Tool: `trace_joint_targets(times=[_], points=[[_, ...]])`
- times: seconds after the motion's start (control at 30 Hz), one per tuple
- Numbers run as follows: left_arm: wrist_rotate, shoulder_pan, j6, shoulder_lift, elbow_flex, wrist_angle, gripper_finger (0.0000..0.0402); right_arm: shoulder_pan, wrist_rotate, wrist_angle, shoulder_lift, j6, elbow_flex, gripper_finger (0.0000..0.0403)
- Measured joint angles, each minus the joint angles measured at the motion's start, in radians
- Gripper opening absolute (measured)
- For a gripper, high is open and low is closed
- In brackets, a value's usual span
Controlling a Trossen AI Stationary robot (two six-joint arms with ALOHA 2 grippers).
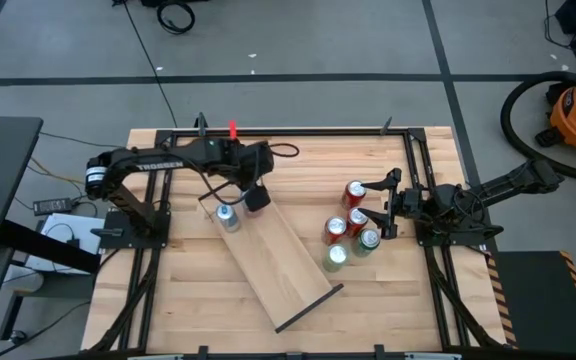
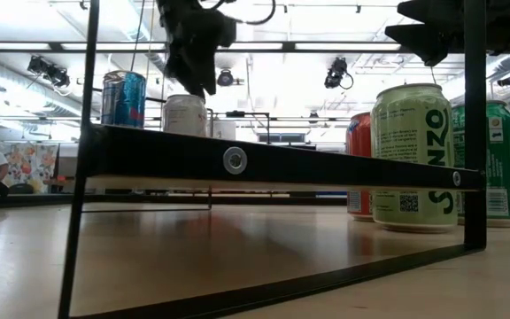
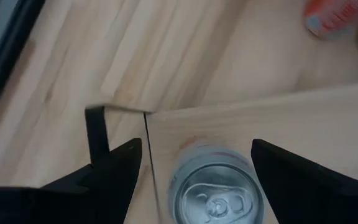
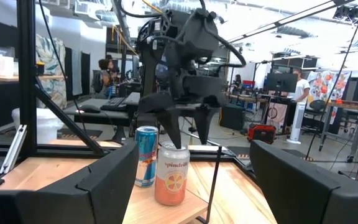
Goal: Place canned beverage on shelf
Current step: Put the orange white soda can on the shelf
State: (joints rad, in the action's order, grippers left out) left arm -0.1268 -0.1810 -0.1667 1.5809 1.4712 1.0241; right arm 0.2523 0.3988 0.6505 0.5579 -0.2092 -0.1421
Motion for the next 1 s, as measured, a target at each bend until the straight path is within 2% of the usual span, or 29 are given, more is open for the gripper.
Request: trace_joint_targets(times=[0.2, 0.37, 0.53, 0.8, 1.0], points=[[0.037, 0.001, 0.32, 0.0, 0.022, 0.032, 0.0314, 0.0, 0.0, -0.001, 0.0, 0.0, 0.0, 0.0318], [0.038, 0.001, 0.504, 0.003, 0.022, 0.043, 0.0314, 0.0, 0.0, -0.001, 0.0, -0.001, 0.0, 0.0318], [0.049, 0.001, 0.541, 0.003, 0.022, 0.043, 0.0314, 0.0, 0.0, -0.002, 0.0, -0.003, 0.0, 0.0318], [0.146, 0.003, 0.448, 0.003, 0.022, 0.047, 0.0314, 0.0, 0.0, -0.01, 0.0, -0.003, 0.0, 0.0318], [0.159, 0.045, 0.466, 0.003, 0.022, 0.024, 0.0314, 0.0, 0.0, -0.01, 0.0, -0.001, 0.0, 0.0318]])
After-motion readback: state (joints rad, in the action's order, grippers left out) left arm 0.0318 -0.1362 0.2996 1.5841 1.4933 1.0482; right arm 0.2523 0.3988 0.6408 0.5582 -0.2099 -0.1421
